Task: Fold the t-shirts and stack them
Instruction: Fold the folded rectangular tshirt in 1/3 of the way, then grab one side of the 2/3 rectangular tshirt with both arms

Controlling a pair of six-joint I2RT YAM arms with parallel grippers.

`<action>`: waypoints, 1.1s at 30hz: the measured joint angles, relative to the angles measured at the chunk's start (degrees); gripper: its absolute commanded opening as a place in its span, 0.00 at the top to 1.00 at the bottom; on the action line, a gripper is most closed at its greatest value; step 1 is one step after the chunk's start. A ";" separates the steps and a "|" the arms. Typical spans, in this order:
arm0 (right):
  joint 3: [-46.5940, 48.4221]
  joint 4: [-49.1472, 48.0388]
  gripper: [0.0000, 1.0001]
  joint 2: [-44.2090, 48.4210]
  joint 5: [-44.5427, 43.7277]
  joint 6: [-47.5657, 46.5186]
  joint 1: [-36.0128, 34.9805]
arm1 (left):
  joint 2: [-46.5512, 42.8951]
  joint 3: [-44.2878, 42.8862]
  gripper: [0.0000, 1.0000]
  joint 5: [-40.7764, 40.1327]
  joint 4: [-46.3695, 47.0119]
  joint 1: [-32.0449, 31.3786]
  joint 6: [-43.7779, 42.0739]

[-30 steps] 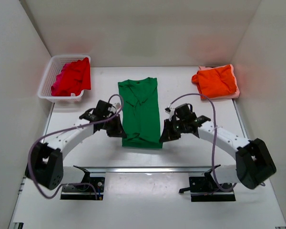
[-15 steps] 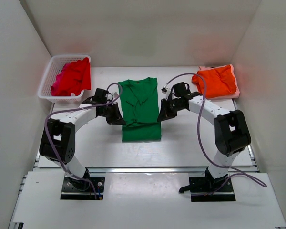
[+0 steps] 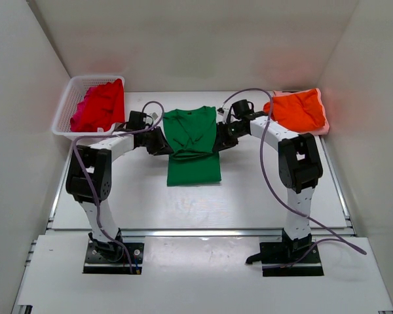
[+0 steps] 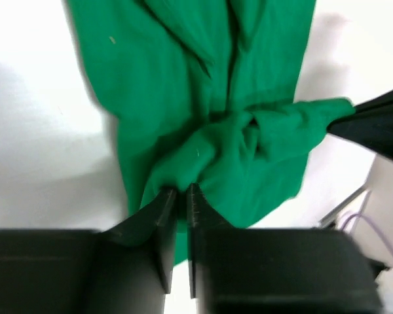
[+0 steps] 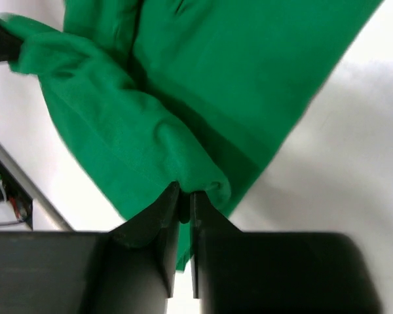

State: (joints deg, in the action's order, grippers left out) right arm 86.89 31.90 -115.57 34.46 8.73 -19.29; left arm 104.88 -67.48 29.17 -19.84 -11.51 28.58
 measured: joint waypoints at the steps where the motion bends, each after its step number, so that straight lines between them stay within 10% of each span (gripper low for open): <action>1: 1.18 -0.11 0.79 -1.18 -0.17 -0.04 0.09 | 0.74 -0.02 0.64 0.02 1.07 0.22 0.70; 12: -6.32 -18.51 0.39 4.00 -6.69 7.21 4.74 | -4.07 8.20 0.53 -4.50 24.20 5.64 14.60; 33: -48.70 -27.15 0.39 32.70 -24.81 30.53 -12.55 | -35.63 45.38 0.47 -23.08 20.28 -11.78 15.54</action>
State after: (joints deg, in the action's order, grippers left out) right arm 38.20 4.75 -82.87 9.65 39.27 -31.83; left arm 69.25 -22.11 6.09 0.45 -23.29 44.12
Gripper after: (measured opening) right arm 0.639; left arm 0.529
